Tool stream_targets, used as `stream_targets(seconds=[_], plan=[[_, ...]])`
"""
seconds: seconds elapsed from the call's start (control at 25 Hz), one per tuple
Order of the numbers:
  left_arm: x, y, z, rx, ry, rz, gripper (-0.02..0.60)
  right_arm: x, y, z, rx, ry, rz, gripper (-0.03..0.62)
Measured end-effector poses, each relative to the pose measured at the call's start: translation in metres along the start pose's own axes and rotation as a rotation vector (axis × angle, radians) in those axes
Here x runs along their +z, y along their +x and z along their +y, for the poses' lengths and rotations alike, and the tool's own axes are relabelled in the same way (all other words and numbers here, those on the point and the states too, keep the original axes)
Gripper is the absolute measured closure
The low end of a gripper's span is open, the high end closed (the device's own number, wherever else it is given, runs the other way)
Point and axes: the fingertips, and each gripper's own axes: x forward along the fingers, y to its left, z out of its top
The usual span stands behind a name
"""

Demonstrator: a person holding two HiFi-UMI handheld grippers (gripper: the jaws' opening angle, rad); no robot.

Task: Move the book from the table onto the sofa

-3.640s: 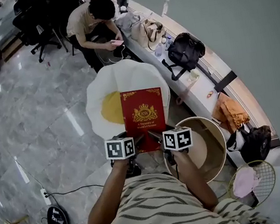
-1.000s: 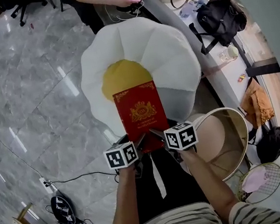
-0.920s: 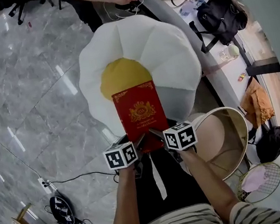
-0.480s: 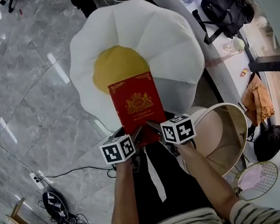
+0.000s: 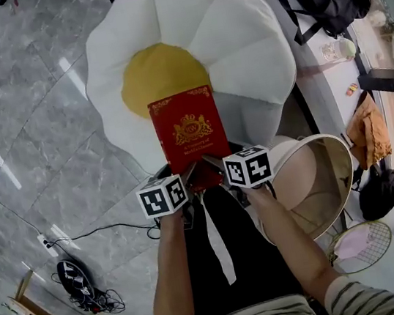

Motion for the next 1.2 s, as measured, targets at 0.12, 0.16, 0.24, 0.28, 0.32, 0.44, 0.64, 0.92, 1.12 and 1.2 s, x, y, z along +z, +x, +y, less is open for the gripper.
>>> stream_targets(seconds=[0.12,0.16,0.24,0.28,0.32,0.44,0.64,0.92,1.12,1.2], plan=[[-0.001,0.011,0.006,-0.002,-0.012,0.009,0.247,-0.001,0.012,-0.006,0.001,0.011,0.005,0.246],[0.0,0.014,0.009,-0.003,-0.016,0.01,0.247,-0.001,0.015,-0.007,0.0,0.015,0.005,0.247],[0.002,0.02,0.012,-0.005,-0.028,0.009,0.247,0.0,0.02,-0.012,-0.006,0.028,-0.001,0.249],[0.003,0.024,0.014,-0.005,-0.034,0.009,0.247,0.002,0.023,-0.015,-0.009,0.036,-0.004,0.25],[0.004,0.027,0.015,-0.004,-0.039,0.01,0.247,0.002,0.026,-0.018,-0.012,0.044,-0.005,0.25],[0.006,0.037,0.02,0.003,-0.044,0.019,0.247,0.003,0.036,-0.024,-0.014,0.049,0.003,0.252],[0.009,0.052,0.031,-0.001,-0.054,0.024,0.247,0.007,0.052,-0.032,-0.01,0.033,0.021,0.252],[0.007,0.076,0.047,0.0,-0.074,0.048,0.247,0.004,0.077,-0.047,-0.02,0.026,0.043,0.253],[0.008,0.092,0.058,0.005,-0.084,0.049,0.247,0.005,0.094,-0.056,-0.019,0.023,0.048,0.253],[0.011,0.098,0.063,0.004,-0.093,0.049,0.247,0.007,0.102,-0.059,-0.021,0.018,0.052,0.253]])
